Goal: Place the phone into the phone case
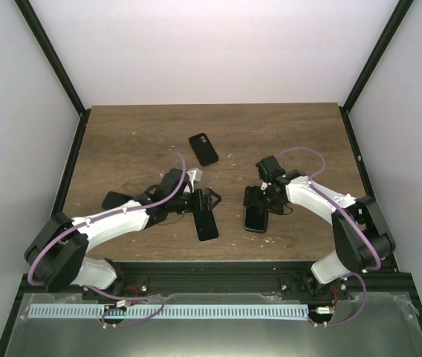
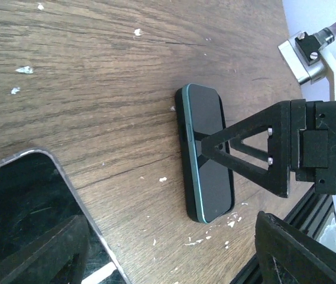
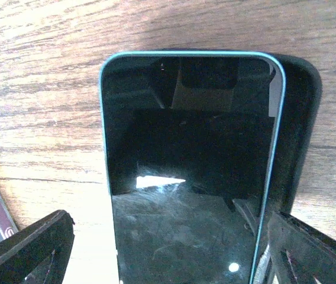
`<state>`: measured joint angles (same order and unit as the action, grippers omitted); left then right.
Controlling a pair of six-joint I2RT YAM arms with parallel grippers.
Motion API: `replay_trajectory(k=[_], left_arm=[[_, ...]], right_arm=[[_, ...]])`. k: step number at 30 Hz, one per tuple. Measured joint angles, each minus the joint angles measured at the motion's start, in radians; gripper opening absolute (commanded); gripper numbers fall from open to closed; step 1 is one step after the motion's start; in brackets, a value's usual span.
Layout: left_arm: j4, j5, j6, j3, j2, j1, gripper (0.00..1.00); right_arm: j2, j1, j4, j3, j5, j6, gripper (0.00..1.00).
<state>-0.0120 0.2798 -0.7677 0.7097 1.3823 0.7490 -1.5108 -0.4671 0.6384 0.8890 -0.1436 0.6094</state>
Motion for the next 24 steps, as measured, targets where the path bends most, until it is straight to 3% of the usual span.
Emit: replay_trajectory(k=[6, 11, 17, 24], left_arm=[[-0.001, 0.008, -0.011, 0.043, 0.059, 0.019, 0.66], [-0.010, 0.019, -0.013, 0.115, 0.156, 0.045, 0.59], [-0.040, 0.035, -0.019, 0.175, 0.258, 0.057, 0.50], [-0.051, 0.041, -0.024, 0.207, 0.342, 0.059, 0.44]], right_arm=[[0.082, 0.120, -0.086, -0.117, -0.061, -0.051, 0.81], [0.137, 0.207, -0.162, -0.203, -0.118, -0.094, 0.56], [0.125, 0.240, -0.279, -0.270, -0.218, -0.112, 0.49], [0.082, 0.256, -0.364, -0.279, -0.278, -0.125, 0.33]])
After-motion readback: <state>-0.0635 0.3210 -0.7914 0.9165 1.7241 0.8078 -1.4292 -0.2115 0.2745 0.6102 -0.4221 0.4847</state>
